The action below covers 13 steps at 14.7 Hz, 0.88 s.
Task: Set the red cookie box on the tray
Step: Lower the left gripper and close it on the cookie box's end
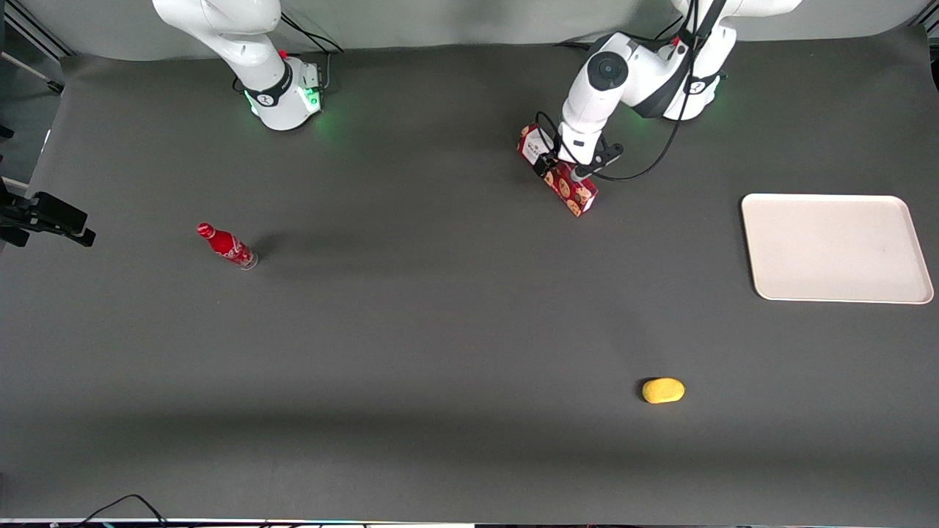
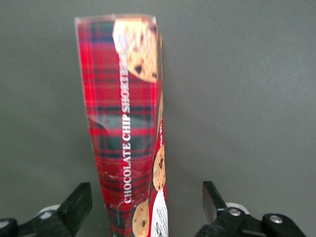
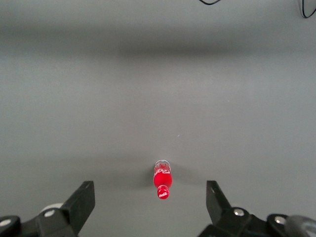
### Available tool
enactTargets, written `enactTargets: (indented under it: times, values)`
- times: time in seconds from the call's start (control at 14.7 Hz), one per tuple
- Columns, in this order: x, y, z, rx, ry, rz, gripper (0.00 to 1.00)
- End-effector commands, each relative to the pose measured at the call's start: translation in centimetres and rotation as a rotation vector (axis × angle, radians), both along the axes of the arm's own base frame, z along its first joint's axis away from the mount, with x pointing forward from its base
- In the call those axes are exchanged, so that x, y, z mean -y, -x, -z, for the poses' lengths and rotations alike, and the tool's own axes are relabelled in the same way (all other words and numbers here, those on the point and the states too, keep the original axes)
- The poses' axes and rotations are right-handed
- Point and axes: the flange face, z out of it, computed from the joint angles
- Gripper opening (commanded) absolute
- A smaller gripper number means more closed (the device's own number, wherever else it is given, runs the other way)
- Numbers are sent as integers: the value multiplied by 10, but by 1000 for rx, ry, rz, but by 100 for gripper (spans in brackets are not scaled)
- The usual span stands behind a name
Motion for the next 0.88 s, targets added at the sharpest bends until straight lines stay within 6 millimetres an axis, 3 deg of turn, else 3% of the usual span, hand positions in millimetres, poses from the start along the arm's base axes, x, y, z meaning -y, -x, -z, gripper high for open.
enactTargets:
  times: [0.0, 0.2, 0.27, 0.54, 0.61, 0.82]
  values:
    - [7, 10, 18, -36, 29, -24, 100]
    - [8, 11, 22, -39, 36, -21, 99]
    - [8, 11, 22, -39, 36, -19, 88]
    - [7, 8, 21, -37, 33, -21, 8]
    - [7, 7, 20, -37, 34, -22, 0]
    - [6, 1, 19, -32, 35, -24, 0]
